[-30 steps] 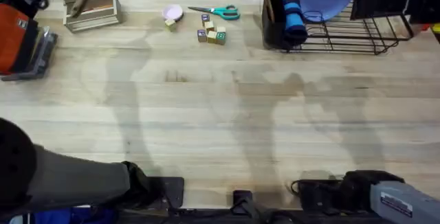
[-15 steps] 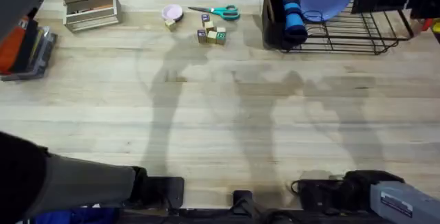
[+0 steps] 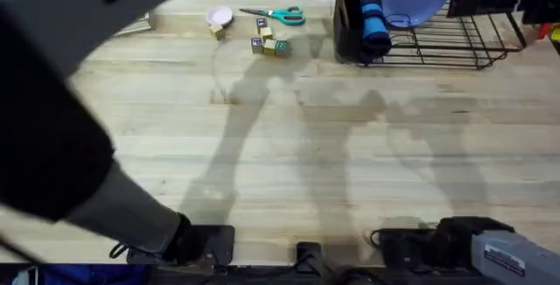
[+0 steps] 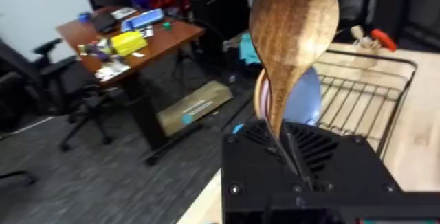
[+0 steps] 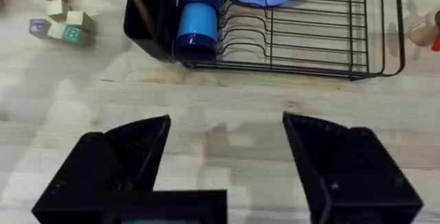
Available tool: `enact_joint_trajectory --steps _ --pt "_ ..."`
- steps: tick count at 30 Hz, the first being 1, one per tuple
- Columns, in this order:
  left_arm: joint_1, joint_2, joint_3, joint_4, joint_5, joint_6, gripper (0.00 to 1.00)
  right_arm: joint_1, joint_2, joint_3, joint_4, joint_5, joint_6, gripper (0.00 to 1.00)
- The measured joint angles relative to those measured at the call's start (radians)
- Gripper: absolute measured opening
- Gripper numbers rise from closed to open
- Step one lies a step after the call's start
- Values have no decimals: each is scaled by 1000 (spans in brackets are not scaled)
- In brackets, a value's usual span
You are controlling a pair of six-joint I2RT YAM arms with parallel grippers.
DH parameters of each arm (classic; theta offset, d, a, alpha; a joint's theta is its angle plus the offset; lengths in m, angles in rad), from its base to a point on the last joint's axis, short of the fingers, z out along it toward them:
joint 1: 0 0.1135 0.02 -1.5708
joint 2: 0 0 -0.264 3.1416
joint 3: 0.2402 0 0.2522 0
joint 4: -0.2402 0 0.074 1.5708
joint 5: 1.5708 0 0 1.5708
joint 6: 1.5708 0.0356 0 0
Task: Pick up the spoon on the table one by one and put them onto the rack
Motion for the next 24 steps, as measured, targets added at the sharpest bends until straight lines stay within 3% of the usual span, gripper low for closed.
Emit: enact_joint_trajectory --steps 9,18,24 --pt "-93 131 0 180 14 -139 43 0 0 0 0 0 0 993" --pt "-184 167 0 201 -5 -171 44 0 0 0 0 0 0 993" --pt "-206 192 0 207 -18 -175 44 0 0 0 0 0 0 993"
